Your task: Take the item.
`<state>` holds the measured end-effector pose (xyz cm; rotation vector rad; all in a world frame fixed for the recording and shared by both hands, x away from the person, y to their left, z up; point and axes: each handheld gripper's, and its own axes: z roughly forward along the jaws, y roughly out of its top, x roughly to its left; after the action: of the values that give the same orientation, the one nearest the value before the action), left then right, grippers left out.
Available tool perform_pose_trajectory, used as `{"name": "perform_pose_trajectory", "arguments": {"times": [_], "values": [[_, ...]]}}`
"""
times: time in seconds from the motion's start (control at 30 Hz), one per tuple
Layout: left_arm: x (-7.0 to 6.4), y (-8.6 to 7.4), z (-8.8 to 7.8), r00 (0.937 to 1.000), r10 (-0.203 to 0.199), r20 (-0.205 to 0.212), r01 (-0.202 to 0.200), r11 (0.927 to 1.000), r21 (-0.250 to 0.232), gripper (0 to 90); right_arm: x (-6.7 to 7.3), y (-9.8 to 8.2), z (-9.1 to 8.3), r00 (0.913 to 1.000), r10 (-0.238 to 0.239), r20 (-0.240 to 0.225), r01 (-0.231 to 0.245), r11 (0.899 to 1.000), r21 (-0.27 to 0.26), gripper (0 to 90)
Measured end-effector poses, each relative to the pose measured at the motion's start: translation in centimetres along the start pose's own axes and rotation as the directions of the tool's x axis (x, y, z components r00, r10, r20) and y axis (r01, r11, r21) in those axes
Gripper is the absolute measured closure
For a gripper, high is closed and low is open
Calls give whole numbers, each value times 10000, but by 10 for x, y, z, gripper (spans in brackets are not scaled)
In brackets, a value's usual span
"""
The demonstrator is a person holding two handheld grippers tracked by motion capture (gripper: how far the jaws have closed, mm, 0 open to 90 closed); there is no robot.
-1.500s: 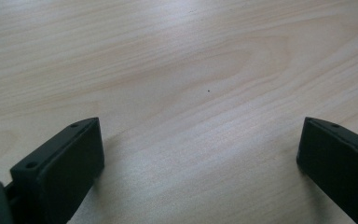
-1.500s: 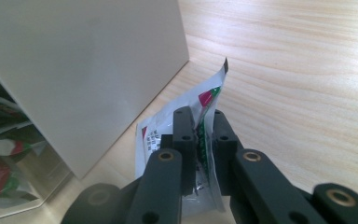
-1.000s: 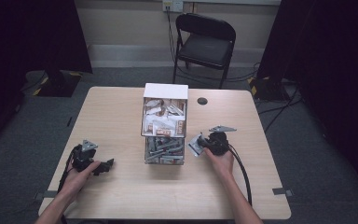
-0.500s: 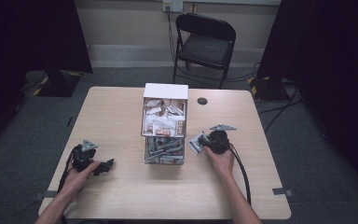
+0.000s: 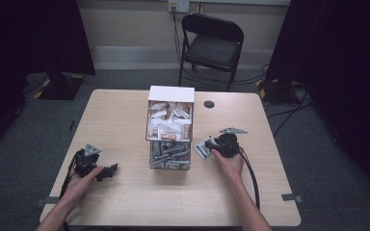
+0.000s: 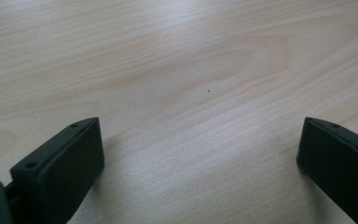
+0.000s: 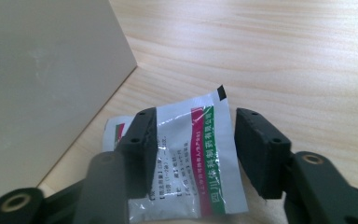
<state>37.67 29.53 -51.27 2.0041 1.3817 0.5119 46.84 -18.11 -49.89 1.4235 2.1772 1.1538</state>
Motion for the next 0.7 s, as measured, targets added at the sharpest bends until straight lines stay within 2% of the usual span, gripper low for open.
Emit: {"name": "perform_pose_trajectory", "arguments": {"times": [0.03,0.07,0.1,0.37,0.53,0.7], "values": [[0,0,0,10000,2,-2,-2,10000,0,3,0,0,0,10000,-56,16,56,10000,-66,422],[0,0,0,10000,1,-1,-1,10000,0,3,-1,1,-2,9998,-32,-184,28,9997,-237,386],[0,0,0,10000,3,-1,-3,10000,1,3,-1,1,-3,9998,21,-188,-27,9996,-287,388],[0,0,0,10000,2,0,-2,10000,1,2,-1,4,-12,9988,143,-472,-149,9998,-114,213],[0,0,0,10000,2,-1,-2,10000,0,3,-2,6,-23,9988,155,-462,-162,9997,-157,158],[0,0,0,10000,3,-1,-3,10000,0,3,-1,7,-35,9983,265,-523,-276,9994,-209,150]]}}
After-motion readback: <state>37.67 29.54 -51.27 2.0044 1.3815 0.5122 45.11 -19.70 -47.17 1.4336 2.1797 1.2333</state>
